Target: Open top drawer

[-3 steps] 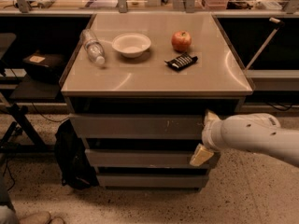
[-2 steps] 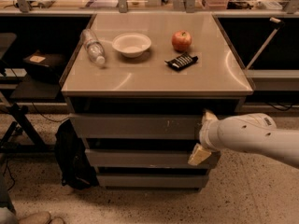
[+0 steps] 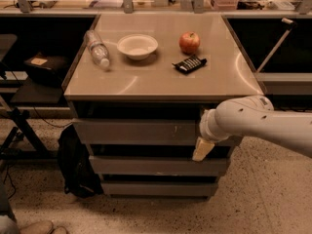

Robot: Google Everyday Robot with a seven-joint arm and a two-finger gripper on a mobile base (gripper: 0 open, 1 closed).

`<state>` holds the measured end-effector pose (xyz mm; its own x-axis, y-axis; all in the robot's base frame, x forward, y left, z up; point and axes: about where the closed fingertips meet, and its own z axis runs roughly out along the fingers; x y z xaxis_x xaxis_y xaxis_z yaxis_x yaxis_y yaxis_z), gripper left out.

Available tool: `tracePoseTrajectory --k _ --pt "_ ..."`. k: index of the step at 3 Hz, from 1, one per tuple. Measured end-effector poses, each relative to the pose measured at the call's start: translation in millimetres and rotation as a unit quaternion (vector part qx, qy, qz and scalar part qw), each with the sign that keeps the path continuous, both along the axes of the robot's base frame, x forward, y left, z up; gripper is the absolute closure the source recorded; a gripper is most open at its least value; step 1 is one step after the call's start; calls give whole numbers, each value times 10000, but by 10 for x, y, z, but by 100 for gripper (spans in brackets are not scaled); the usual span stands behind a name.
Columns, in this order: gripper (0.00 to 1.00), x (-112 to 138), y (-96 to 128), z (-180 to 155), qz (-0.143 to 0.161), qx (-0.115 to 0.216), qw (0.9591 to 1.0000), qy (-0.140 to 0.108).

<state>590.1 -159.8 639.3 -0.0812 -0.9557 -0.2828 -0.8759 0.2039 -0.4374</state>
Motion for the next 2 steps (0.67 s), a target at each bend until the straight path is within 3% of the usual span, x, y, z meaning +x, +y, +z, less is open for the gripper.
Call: tracePoseTrajectory --k 1,2 --pt "0 0 0 0 0 0 10000 0" --pt "19 0 0 0 0 0 10000 0"
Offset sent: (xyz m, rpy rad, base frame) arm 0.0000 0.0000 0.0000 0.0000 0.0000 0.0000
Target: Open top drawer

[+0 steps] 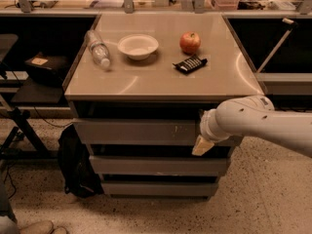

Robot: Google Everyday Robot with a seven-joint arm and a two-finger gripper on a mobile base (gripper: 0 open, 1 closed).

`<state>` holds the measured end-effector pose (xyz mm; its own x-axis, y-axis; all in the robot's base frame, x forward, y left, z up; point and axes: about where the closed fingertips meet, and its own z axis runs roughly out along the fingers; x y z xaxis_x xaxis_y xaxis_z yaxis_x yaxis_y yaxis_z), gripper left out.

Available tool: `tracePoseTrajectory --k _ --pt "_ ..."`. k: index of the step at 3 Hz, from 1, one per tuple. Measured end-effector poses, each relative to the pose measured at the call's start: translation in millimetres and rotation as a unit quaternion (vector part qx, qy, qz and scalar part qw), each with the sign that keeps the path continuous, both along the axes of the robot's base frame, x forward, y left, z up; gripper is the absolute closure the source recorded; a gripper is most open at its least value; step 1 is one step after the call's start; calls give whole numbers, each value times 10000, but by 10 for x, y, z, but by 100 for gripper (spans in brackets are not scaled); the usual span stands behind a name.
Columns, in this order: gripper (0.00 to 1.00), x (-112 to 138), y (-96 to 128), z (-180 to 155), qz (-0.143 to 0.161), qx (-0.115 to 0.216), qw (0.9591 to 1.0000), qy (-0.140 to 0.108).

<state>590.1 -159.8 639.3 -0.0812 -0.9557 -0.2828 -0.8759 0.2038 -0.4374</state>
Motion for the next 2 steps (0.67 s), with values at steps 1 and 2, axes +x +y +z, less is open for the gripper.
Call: tracePoseTrajectory --k 1,2 --pt "42 0 0 0 0 0 10000 0" --pt "65 0 0 1 0 0 10000 0"
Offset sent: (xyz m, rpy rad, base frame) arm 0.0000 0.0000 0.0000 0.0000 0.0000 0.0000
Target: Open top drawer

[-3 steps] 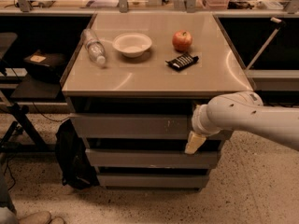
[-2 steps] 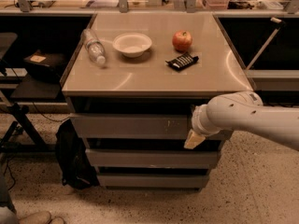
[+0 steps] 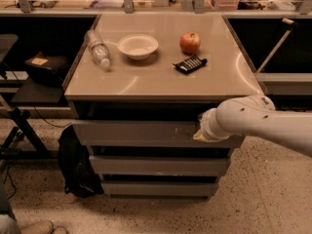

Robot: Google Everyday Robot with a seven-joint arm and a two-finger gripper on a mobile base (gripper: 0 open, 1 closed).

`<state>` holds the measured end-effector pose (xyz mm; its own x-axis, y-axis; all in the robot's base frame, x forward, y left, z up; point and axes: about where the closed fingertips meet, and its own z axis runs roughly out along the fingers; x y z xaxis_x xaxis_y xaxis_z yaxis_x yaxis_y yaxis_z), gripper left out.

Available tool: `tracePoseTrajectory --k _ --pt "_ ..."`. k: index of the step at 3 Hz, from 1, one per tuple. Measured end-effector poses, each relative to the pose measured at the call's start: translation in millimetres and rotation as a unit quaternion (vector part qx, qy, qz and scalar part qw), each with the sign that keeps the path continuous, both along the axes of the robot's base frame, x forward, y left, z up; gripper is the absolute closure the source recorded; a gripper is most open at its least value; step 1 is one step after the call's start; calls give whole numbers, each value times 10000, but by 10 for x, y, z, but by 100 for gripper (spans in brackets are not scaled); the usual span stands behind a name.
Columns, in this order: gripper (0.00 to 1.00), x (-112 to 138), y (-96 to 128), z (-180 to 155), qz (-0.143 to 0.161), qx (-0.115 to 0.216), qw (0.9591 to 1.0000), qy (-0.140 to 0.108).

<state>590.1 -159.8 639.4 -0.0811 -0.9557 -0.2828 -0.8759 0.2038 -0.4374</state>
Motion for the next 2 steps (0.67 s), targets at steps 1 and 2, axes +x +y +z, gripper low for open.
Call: tracePoseTrajectory --k 1,2 --pt "88 0 0 42 0 0 10000 0" --pt "100 -264 81 157 134 267 9996 -9"
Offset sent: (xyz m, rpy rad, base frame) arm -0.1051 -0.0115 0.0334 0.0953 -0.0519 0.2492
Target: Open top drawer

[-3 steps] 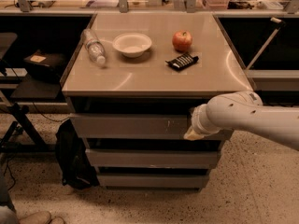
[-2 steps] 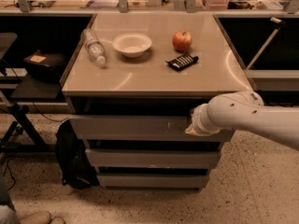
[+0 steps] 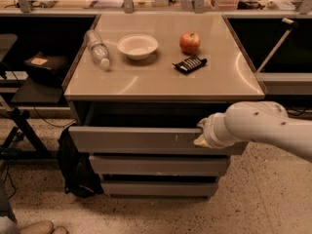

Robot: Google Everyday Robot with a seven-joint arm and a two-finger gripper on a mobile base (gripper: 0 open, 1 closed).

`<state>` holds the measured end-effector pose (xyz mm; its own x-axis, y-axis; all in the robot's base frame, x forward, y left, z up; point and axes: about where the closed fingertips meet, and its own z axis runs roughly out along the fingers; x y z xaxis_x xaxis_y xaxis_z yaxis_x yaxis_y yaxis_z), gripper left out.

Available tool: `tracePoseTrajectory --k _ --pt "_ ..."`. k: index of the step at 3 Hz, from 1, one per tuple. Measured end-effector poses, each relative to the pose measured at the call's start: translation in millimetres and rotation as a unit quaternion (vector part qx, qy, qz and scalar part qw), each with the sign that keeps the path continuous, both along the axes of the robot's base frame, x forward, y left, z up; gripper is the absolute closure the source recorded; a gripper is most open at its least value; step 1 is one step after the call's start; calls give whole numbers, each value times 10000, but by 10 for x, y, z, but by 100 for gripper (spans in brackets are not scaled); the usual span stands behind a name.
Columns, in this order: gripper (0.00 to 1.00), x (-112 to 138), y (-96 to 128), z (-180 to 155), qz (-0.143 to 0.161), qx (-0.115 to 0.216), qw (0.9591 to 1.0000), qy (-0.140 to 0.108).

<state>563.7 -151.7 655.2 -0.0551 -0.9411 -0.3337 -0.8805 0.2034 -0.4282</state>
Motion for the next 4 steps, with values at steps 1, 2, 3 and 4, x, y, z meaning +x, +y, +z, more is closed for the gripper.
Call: tracePoseTrajectory --k 1,2,3,4 --pt "100 -321 116 195 154 280 9993 -216" --pt "100 -338 115 199 155 279 9993 -218" --pt "100 -530 82 184 216 232 9991 -291" --pt "100 -753 31 163 261 145 9989 -372"
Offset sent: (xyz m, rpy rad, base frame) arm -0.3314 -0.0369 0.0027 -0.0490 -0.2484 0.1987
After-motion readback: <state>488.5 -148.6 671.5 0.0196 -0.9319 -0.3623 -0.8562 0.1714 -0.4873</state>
